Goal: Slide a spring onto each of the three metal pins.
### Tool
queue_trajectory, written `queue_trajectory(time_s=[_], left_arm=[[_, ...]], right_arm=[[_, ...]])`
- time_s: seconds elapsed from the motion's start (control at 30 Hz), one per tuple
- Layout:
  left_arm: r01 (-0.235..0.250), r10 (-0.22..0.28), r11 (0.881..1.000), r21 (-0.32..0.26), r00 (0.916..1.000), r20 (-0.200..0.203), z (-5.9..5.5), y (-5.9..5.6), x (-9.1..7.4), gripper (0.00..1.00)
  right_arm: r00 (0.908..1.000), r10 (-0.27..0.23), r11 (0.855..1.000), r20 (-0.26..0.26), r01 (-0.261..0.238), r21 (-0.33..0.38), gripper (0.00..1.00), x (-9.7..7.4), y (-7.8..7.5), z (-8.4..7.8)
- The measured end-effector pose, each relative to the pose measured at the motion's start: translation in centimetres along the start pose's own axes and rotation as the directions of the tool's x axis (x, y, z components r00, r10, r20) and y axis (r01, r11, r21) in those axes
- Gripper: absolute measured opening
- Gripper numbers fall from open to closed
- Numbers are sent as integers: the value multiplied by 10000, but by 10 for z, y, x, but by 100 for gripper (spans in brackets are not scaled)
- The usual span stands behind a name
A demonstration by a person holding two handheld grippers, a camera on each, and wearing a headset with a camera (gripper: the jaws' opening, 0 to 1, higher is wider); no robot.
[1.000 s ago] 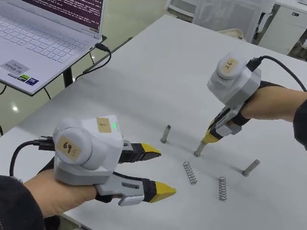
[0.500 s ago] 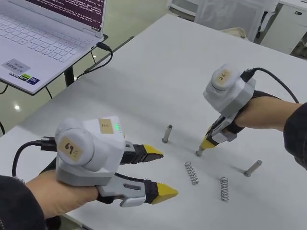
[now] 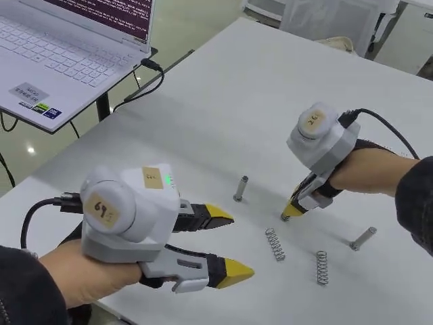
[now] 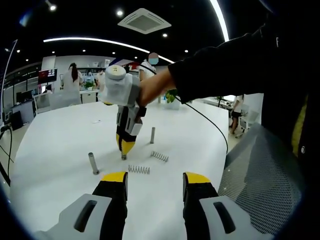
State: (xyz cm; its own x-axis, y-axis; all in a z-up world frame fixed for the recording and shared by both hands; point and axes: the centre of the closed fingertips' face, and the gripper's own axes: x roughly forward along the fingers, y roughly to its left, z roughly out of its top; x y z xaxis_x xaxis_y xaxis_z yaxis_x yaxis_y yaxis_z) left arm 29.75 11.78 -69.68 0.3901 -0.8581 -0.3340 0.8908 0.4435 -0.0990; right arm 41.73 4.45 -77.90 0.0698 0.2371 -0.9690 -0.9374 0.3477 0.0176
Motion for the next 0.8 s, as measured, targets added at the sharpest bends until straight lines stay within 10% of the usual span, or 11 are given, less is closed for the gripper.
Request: queue_trajectory(time_s=[0.8], left_arm=[[61,-60,9999,112,10000,-33,2,-3,1,38]], right_arm=[[9978,-240,9997,610,241,-7,23,-10,-2,1]])
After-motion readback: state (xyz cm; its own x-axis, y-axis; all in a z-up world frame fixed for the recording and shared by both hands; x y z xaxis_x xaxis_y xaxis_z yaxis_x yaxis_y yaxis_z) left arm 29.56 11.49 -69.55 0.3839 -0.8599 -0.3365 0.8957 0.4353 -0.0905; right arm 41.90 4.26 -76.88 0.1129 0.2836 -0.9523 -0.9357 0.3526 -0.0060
